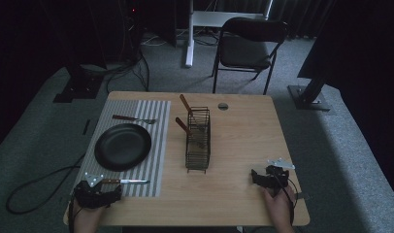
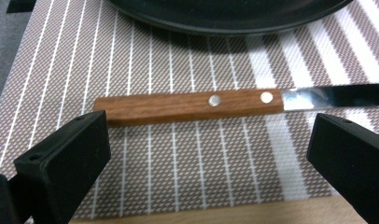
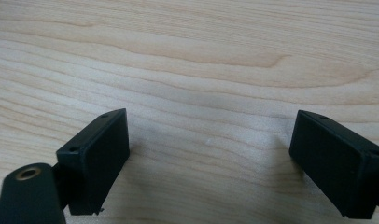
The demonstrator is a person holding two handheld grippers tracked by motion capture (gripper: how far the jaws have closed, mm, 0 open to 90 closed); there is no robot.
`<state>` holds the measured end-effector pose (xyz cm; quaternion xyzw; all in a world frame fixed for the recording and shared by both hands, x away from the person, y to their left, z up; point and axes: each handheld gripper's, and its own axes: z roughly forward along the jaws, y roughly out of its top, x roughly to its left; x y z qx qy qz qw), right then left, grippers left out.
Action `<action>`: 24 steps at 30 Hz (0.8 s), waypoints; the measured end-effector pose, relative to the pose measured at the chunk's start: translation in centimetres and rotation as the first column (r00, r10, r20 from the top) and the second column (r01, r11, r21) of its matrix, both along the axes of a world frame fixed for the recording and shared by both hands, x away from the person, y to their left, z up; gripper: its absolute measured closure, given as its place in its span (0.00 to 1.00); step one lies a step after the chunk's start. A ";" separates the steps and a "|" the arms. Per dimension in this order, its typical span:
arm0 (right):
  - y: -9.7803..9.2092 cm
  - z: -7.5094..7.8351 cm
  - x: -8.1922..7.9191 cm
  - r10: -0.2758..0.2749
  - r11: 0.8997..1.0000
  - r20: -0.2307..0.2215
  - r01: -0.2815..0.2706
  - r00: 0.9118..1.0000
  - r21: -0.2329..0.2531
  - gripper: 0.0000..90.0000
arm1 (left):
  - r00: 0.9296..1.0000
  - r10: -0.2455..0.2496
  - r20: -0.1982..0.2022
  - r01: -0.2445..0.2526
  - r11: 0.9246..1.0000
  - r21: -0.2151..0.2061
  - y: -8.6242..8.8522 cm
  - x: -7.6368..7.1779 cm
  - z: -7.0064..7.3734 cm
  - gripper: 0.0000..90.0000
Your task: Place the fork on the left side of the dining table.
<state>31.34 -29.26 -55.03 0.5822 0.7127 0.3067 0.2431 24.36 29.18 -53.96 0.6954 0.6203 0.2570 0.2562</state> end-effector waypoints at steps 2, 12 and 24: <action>0.0 0.0 0.0 0.000 1.000 0.000 0.000 1.000 0.000 0.13 | 1.000 0.010 -0.006 -0.010 1.000 -0.006 0.3 -0.1 -0.2 0.00; 0.0 0.0 0.0 0.000 1.000 0.000 0.000 1.000 0.000 0.13 | 1.000 0.025 0.015 -0.025 0.999 -0.027 0.4 -0.3 -0.7 0.00; 0.0 0.0 0.0 0.000 1.000 0.000 0.000 1.000 0.000 0.13 | 0.995 0.038 0.087 -0.035 0.999 -0.037 0.4 -0.9 -1.4 0.00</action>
